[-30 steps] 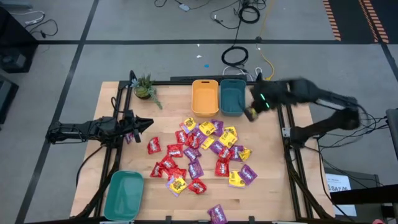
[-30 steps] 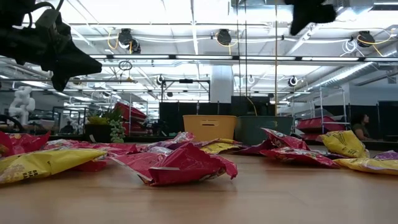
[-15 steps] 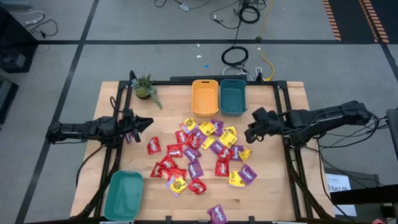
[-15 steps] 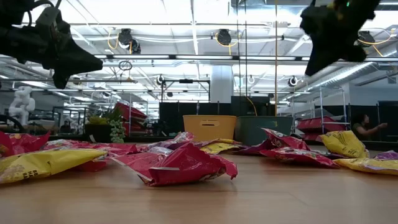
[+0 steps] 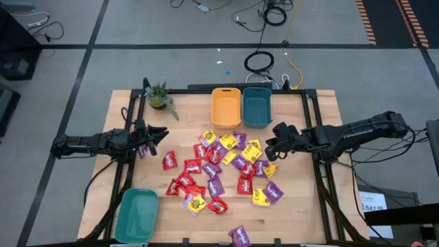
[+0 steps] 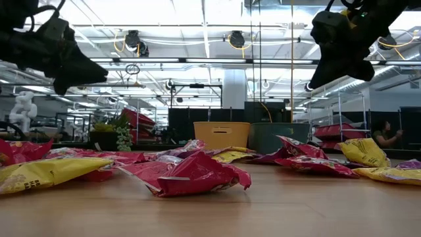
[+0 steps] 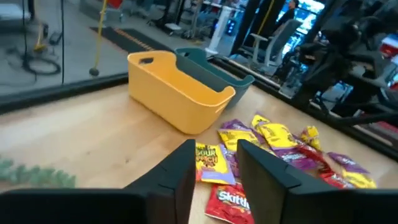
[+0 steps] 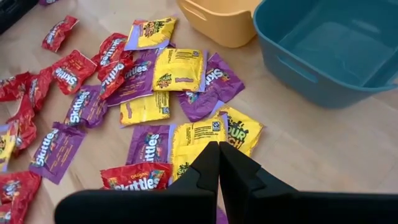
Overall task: Sort candy
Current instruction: Move the blue bin to the left side of the yellow bin
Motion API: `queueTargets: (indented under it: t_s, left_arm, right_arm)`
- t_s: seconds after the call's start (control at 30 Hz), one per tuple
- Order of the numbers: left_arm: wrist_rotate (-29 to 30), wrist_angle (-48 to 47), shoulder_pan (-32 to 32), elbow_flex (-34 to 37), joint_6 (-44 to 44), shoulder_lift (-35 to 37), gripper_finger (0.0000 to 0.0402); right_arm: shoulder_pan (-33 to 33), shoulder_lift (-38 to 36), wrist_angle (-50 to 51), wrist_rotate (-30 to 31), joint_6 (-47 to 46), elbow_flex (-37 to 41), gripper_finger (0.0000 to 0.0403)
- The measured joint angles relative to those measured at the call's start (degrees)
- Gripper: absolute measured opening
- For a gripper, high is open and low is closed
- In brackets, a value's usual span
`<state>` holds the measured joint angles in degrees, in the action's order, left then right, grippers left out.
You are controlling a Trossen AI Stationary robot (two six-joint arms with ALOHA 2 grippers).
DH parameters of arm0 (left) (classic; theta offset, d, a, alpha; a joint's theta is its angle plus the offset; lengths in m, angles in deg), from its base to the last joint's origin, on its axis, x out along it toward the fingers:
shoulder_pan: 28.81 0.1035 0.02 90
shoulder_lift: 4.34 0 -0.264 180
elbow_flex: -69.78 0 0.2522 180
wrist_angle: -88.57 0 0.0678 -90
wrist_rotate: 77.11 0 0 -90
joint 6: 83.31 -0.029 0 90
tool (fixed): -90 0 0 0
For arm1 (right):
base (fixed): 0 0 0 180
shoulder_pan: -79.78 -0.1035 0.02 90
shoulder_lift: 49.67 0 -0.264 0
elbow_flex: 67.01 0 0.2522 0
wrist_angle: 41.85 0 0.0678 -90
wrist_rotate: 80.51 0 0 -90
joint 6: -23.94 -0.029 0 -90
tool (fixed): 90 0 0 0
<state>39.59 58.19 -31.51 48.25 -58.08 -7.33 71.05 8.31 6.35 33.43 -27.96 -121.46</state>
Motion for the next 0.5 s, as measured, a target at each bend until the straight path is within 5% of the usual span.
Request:
queueTargets:
  t_s: [0.23,0.5]
  left_arm:
    - [-2.9,0.5,0.0,0.0,12.1,0.0,0.0134]
    - [1.2,3.8,0.0,-5.8,10.0,-2.7,0.0127]
  right_arm:
    - [0.0,0.0,0.0,0.0,1.0,0.0,0.0002]
    - [0.0,0.0,0.0,0.0,6.6,0.0,0.0002]
